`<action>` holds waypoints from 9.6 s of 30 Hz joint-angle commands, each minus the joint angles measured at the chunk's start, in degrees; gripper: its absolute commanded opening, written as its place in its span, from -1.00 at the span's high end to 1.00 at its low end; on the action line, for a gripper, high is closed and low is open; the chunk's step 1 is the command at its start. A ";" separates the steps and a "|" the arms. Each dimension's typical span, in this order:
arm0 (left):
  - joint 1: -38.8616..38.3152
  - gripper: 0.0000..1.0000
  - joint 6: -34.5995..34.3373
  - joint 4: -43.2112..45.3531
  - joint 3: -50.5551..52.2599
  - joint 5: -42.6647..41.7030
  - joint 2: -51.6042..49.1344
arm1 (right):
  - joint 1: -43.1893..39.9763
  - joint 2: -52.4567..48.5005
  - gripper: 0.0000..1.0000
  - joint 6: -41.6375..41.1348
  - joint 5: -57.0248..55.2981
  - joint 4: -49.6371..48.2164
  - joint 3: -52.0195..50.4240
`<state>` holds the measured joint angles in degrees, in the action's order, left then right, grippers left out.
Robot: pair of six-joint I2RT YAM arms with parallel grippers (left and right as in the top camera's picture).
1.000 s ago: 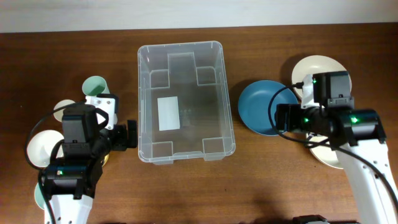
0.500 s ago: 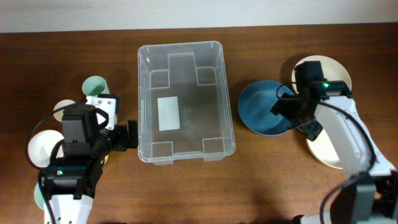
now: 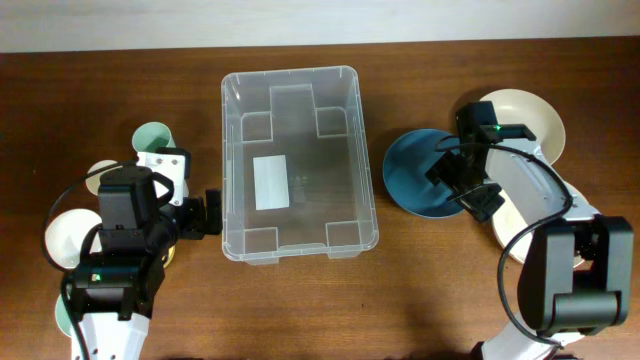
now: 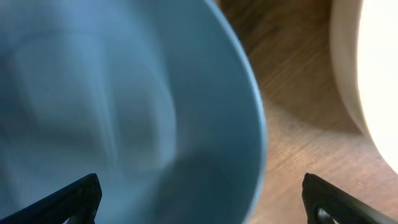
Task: Pack container
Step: 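Reach the right gripper to the dark-teal plate and grasp its rim, then lift the teal plate and lower it into the clear container, then move the right gripper to the far cream bowl and grasp its rim, then carry the cream bowl over and set it onto the teal plate, then move the right gripper to the near cream bowl and grasp its rim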
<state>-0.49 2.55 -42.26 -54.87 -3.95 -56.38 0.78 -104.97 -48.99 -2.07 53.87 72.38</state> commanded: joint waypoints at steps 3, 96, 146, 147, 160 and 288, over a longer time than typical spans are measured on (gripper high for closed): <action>-0.20 -0.99 -0.37 0.24 -1.33 -0.79 0.02 | -0.09 -1.33 -0.98 -0.63 2.29 -3.69 -1.92; -0.22 -0.99 -0.37 1.29 -1.33 -0.81 0.02 | 25.90 -7.50 0.92 37.57 1.36 -15.10 28.68; -0.22 -0.99 -0.37 1.27 -1.33 -0.81 -0.04 | -6.32 -16.39 -0.96 47.32 -9.94 11.34 42.29; -0.22 -0.99 -0.37 1.29 -1.33 -0.81 -0.04 | -6.25 -17.79 -0.97 47.30 -9.94 11.39 42.27; -0.22 -0.99 -0.37 1.27 -1.33 -0.81 -0.04 | -6.05 -32.15 -0.96 47.08 -9.97 10.43 42.27; 9.18 -0.99 -3.41 -11.32 -12.90 6.29 -5.01 | -21.16 15.67 -0.56 37.99 6.36 41.86 28.28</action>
<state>8.40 -0.25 -53.60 -66.81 3.20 -61.52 -17.65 -100.99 -11.94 1.02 96.57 110.78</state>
